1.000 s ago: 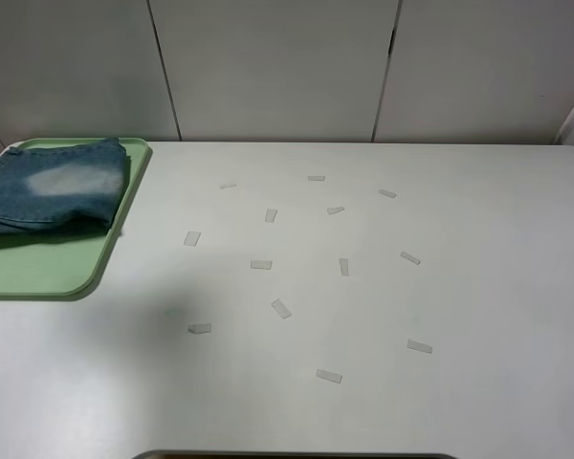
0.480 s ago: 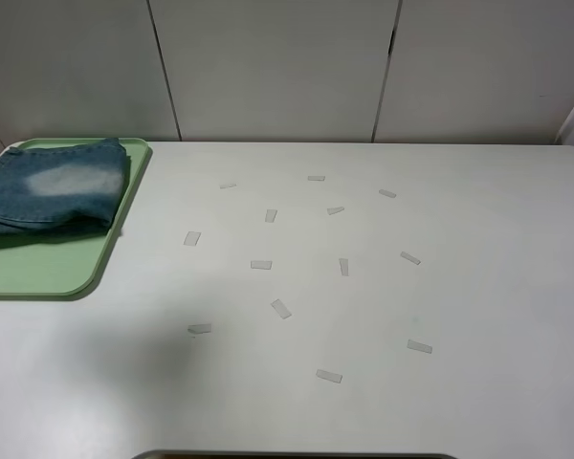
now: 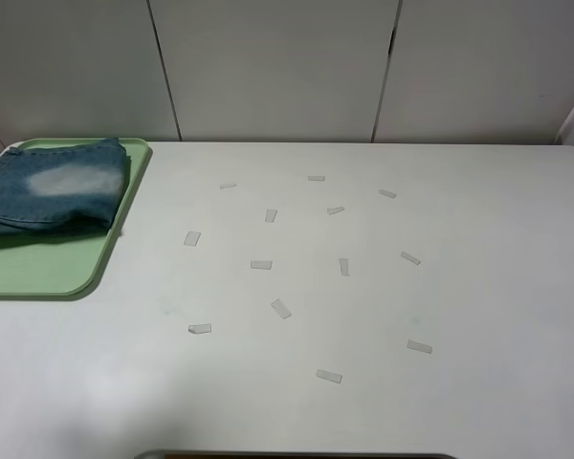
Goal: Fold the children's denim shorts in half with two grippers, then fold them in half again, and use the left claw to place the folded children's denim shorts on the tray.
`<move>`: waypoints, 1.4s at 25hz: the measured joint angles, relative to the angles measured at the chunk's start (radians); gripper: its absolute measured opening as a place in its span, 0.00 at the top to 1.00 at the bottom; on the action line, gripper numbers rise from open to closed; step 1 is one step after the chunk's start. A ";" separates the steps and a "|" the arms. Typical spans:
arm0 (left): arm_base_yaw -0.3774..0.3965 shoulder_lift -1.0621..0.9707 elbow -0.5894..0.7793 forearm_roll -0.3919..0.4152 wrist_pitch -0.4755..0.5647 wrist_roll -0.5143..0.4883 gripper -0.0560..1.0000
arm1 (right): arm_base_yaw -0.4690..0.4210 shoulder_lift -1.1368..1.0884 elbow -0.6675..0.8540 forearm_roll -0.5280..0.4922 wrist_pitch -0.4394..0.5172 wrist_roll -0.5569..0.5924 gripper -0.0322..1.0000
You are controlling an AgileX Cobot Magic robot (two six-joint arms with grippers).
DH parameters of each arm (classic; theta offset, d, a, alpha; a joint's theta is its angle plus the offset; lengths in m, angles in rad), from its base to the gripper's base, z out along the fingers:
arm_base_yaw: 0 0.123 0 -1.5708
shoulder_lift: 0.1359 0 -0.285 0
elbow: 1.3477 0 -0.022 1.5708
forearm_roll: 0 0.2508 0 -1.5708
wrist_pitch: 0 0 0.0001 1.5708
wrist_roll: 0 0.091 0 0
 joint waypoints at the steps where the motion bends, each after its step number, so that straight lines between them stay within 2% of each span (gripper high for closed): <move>1: 0.000 -0.063 0.040 -0.009 0.001 0.001 0.01 | 0.000 0.000 0.000 0.000 0.000 0.000 0.30; 5: 0.000 -0.277 0.143 -0.035 0.002 0.058 0.01 | 0.000 0.000 0.000 0.000 0.000 0.000 0.30; 6: 0.000 -0.277 0.143 -0.035 0.002 0.058 0.01 | 0.000 0.000 0.000 0.000 0.000 0.000 0.30; 7: 0.000 -0.382 0.185 -0.058 0.002 0.090 0.01 | 0.000 0.000 0.000 0.000 0.000 0.000 0.30; 14: 0.000 -0.651 0.329 -0.120 0.001 0.101 0.01 | 0.000 0.000 0.000 0.000 0.000 0.000 0.30; 18: 0.000 -0.767 0.419 -0.129 -0.005 0.101 0.01 | 0.000 0.000 0.000 0.000 0.000 0.000 0.30; 24: -0.017 -0.934 0.518 -0.136 -0.075 0.115 0.01 | 0.000 0.000 0.000 0.000 0.000 0.000 0.30; 27: -0.045 -0.961 0.518 -0.140 -0.086 0.130 0.01 | 0.000 0.000 0.000 0.000 0.000 0.000 0.30; 35: -0.046 -0.965 0.518 -0.142 -0.086 0.138 0.01 | 0.000 0.000 0.000 0.000 0.000 0.000 0.30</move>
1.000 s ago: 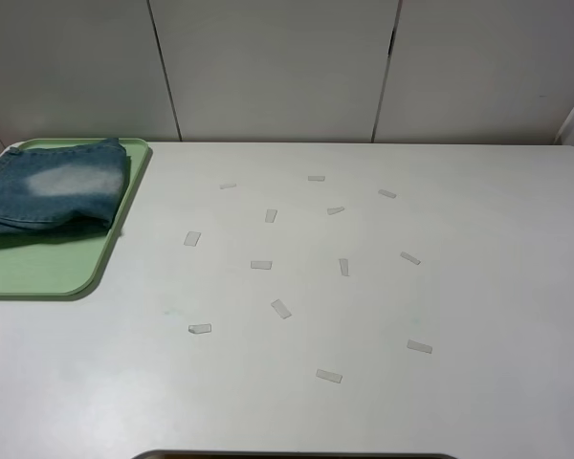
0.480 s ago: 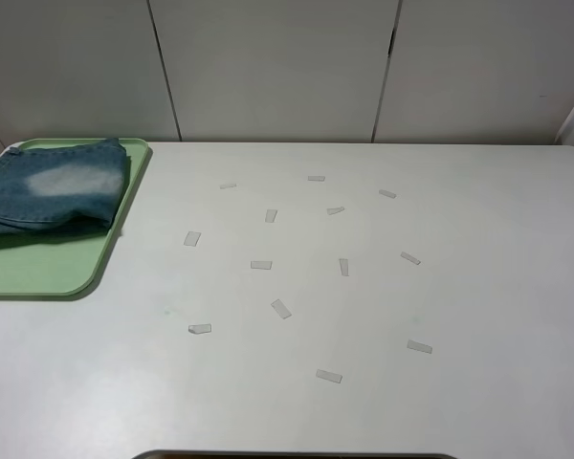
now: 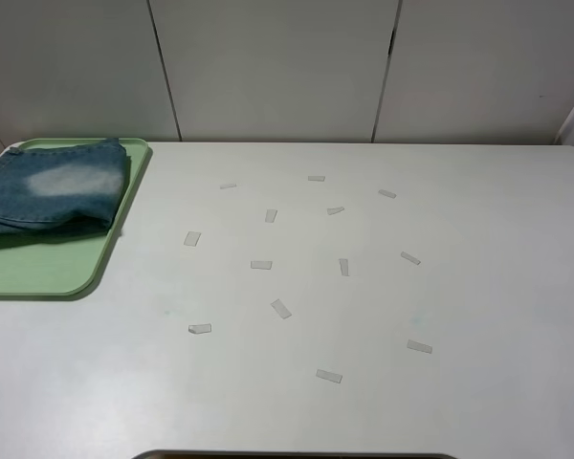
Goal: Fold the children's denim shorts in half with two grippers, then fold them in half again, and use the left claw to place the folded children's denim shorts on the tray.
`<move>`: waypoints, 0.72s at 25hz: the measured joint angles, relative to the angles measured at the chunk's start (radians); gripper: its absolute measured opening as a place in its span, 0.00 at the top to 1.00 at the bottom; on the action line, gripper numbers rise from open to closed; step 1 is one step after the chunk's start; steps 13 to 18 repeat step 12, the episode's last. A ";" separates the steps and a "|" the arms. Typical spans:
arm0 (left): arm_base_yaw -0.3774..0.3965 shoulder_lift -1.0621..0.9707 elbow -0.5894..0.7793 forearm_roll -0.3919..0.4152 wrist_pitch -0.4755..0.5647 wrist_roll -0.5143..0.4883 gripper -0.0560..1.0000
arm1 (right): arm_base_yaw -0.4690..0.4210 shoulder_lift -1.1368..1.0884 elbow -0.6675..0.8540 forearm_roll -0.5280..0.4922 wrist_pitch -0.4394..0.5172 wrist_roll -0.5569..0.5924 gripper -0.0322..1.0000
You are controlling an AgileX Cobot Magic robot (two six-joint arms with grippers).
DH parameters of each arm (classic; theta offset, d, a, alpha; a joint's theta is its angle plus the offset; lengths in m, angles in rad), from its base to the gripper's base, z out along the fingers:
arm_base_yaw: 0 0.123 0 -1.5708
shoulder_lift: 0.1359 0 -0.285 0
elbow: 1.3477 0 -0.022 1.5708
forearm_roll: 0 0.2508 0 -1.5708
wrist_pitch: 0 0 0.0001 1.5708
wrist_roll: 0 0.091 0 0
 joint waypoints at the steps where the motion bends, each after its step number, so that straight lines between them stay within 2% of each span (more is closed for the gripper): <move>1: 0.000 0.000 0.000 0.000 0.000 0.000 0.01 | 0.000 0.000 0.000 0.000 0.000 0.000 0.30; 18: 0.000 0.000 0.000 0.000 0.000 0.000 0.01 | 0.000 0.000 0.000 0.000 0.000 0.000 0.30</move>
